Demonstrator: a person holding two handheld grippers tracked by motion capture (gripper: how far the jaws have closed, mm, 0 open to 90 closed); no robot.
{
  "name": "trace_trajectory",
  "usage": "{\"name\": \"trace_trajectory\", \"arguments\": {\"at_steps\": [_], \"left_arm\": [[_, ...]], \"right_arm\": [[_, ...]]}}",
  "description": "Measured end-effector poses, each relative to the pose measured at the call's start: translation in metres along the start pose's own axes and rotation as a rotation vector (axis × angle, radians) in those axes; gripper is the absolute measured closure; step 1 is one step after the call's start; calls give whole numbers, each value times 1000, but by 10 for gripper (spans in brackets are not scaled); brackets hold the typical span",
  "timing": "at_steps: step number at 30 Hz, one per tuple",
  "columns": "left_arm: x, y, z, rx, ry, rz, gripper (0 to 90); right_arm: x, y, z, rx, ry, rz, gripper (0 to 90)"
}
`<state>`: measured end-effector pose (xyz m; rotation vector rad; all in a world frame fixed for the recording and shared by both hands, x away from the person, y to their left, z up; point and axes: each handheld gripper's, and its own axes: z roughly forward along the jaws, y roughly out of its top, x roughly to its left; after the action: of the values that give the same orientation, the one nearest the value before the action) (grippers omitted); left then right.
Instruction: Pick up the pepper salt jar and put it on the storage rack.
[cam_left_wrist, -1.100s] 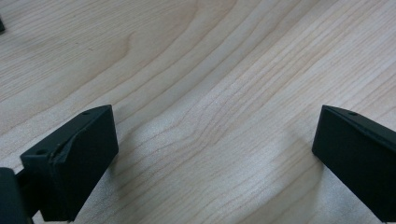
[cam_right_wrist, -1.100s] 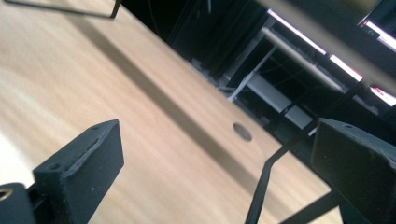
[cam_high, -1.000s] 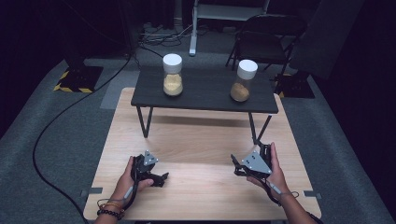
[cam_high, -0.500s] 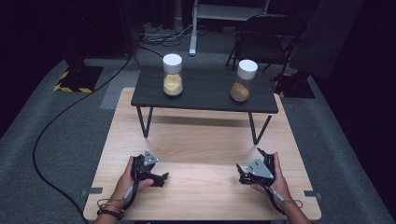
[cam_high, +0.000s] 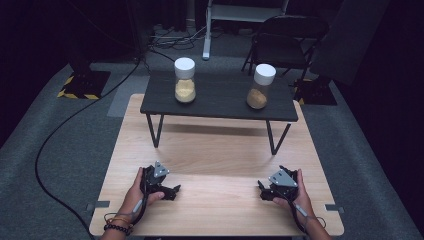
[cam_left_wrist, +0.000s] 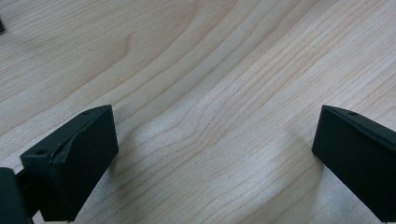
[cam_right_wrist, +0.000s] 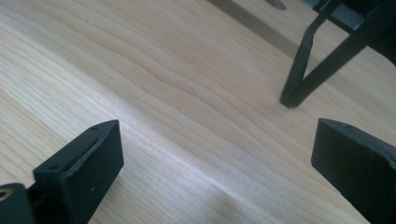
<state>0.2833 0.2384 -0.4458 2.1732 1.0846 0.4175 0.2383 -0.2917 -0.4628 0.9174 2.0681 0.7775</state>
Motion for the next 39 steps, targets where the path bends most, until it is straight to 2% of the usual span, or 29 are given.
{"name": "trace_trajectory", "arguments": {"at_steps": [1,6,11,24,29,39], "left_arm": [[0,0,0,0,0,0,4],[0,0,0,0,0,0,4],[0,0,0,0,-1,0,4],[0,0,0,0,0,1,4],[0,0,0,0,-1,1,4],[0,0,0,0,-1,1,4]], "right_arm": [[-1,1,1,12,1,5,22],[-14,2,4,52,46,95,21],[-24,1,5,67,68,139,21],[-60,2,14,143,171,305,3],[-64,1,16,151,184,325,2],[-65,1,16,152,187,326,0]]}}
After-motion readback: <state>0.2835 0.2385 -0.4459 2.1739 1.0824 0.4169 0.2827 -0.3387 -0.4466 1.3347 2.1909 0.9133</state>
